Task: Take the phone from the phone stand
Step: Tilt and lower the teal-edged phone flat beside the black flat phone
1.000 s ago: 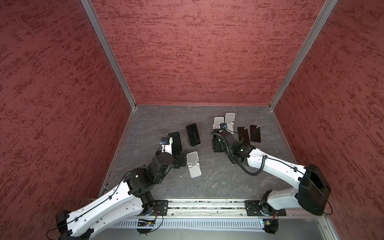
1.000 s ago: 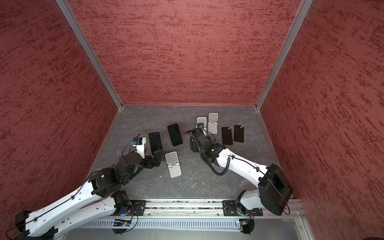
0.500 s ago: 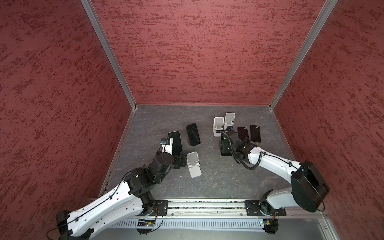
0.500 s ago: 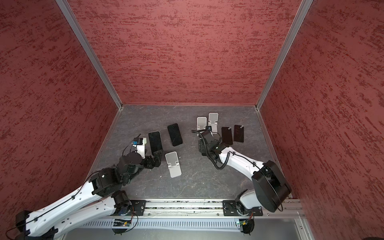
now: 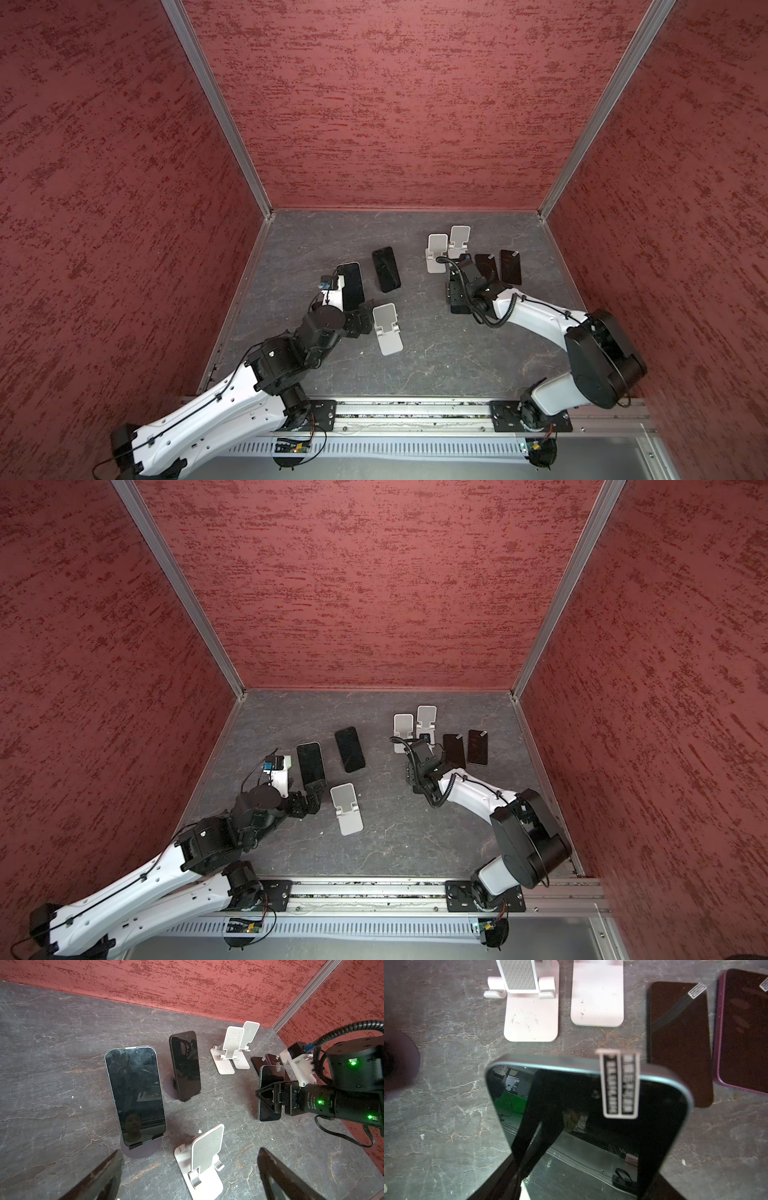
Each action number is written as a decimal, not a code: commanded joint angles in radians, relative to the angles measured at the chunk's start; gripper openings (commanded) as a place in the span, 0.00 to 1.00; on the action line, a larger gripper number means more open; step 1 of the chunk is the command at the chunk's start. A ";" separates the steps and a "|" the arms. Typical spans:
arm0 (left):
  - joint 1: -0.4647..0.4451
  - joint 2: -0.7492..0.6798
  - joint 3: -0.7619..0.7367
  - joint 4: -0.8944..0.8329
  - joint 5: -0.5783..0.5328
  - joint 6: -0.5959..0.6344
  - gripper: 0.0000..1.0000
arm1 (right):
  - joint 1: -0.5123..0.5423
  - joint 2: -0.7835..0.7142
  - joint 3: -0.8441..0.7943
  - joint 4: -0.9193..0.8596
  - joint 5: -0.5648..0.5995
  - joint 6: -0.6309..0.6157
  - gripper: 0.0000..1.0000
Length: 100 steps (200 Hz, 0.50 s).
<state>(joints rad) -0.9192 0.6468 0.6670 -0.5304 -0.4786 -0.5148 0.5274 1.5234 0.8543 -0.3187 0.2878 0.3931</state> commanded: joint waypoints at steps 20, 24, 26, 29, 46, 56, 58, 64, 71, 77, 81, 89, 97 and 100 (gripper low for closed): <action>0.010 -0.016 -0.019 0.001 -0.002 0.013 1.00 | -0.021 0.025 0.026 0.009 -0.010 -0.026 0.64; 0.010 -0.017 -0.020 0.002 -0.002 0.013 1.00 | -0.023 0.027 0.028 0.007 -0.009 -0.027 0.64; 0.010 -0.017 -0.020 0.003 -0.002 0.013 1.00 | -0.023 0.029 0.028 0.006 -0.009 -0.028 0.65; 0.010 -0.019 -0.020 0.003 -0.002 0.013 1.00 | -0.025 0.030 0.030 0.004 -0.007 -0.029 0.64; 0.010 -0.020 -0.023 0.007 0.000 0.012 1.00 | -0.030 0.040 0.039 -0.006 0.000 -0.038 0.65; 0.010 -0.021 -0.022 0.007 -0.001 0.013 1.00 | -0.032 0.045 0.044 -0.009 0.001 -0.042 0.65; 0.010 -0.021 -0.023 0.009 -0.002 0.013 1.00 | -0.033 0.046 0.046 -0.010 0.001 -0.043 0.65; 0.010 -0.020 -0.024 0.007 -0.002 0.012 1.00 | -0.035 0.049 0.048 -0.012 0.001 -0.043 0.65; 0.011 -0.021 -0.023 0.007 -0.003 0.013 1.00 | -0.034 0.052 0.050 -0.014 0.002 -0.045 0.65; 0.011 -0.019 -0.022 0.005 -0.004 0.013 1.00 | -0.035 0.055 0.051 -0.016 0.003 -0.047 0.65; 0.011 -0.018 -0.023 0.002 -0.003 0.012 1.00 | -0.035 0.058 0.052 -0.017 0.005 -0.047 0.65; 0.011 -0.018 -0.023 0.001 -0.003 0.010 1.00 | -0.037 0.062 0.056 -0.019 0.009 -0.048 0.65; 0.011 -0.020 -0.022 0.001 -0.003 0.008 1.00 | -0.038 0.067 0.058 -0.021 0.012 -0.050 0.65; 0.011 -0.020 -0.022 0.000 -0.003 0.007 1.00 | -0.039 0.069 0.058 -0.022 0.014 -0.051 0.65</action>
<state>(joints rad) -0.9146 0.6346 0.6510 -0.5308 -0.4778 -0.5152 0.4999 1.5799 0.8680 -0.3424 0.2810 0.3542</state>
